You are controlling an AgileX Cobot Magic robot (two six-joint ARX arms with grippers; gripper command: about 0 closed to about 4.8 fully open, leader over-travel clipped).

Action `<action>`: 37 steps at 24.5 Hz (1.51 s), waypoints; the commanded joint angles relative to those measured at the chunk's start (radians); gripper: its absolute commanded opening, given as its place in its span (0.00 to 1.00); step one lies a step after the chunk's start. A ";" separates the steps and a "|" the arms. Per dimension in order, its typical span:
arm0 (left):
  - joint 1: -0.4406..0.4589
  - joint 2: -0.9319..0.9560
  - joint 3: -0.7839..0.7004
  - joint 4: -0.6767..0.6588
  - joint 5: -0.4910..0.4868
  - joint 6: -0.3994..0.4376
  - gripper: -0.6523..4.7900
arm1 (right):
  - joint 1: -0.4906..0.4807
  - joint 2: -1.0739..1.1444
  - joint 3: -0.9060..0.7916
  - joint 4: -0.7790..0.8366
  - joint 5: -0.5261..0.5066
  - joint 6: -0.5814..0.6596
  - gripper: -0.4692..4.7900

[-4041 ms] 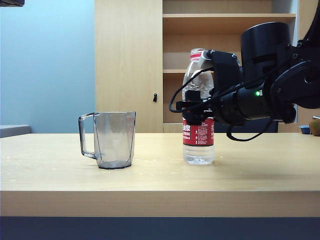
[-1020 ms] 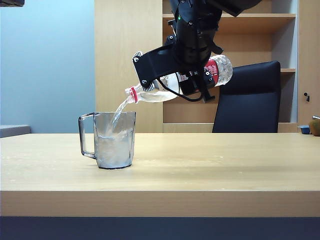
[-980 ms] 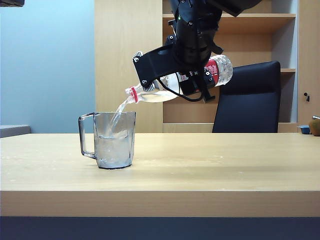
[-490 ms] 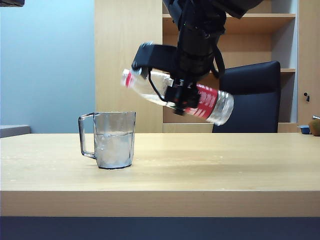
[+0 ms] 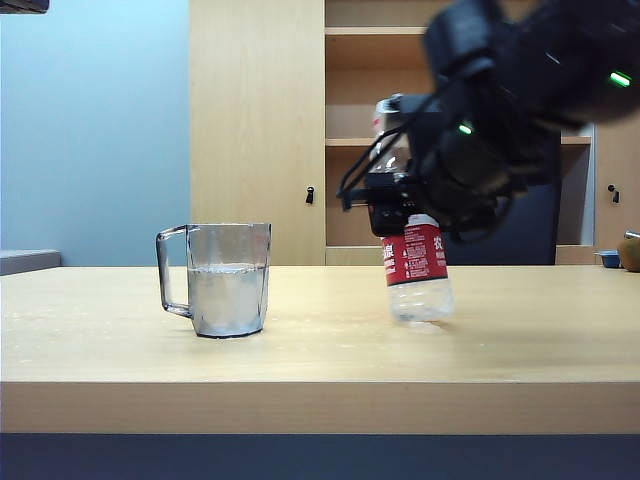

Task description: Pick up the mineral water bottle on the table and pour water into the mug until it's half full.

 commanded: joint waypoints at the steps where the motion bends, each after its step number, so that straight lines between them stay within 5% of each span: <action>1: 0.000 -0.001 0.003 0.014 0.003 0.004 0.11 | -0.020 0.022 -0.084 0.310 -0.054 0.029 0.60; 6: 0.000 -0.002 0.003 0.013 0.003 0.004 0.11 | -0.029 0.072 -0.128 0.367 -0.075 0.028 0.66; 9: 0.000 -0.001 0.003 0.013 0.003 0.004 0.11 | -0.027 0.071 -0.139 0.358 -0.098 0.028 0.98; 10: 0.000 -0.002 0.003 0.013 0.003 0.004 0.11 | -0.027 0.068 -0.146 0.372 -0.097 0.028 1.00; 18: 0.000 -0.001 0.003 0.014 0.001 0.008 0.11 | -0.021 0.002 -0.171 0.338 -0.093 0.012 1.00; 32: 0.041 -0.063 0.003 0.035 -0.243 0.005 0.11 | 0.037 -0.387 -0.175 -0.325 -0.039 0.022 1.00; 33: 0.050 -0.088 0.002 0.028 -0.263 0.022 0.11 | 0.047 -0.417 -0.175 -0.362 -0.027 0.023 0.98; 36: 0.067 -0.153 -0.003 -0.003 -0.355 0.054 0.11 | 0.079 -0.511 -0.175 -0.472 -0.010 0.022 0.73; 37: 0.072 -0.192 -0.012 -0.013 -0.415 0.080 0.11 | 0.098 -0.563 -0.175 -0.517 -0.014 0.022 0.55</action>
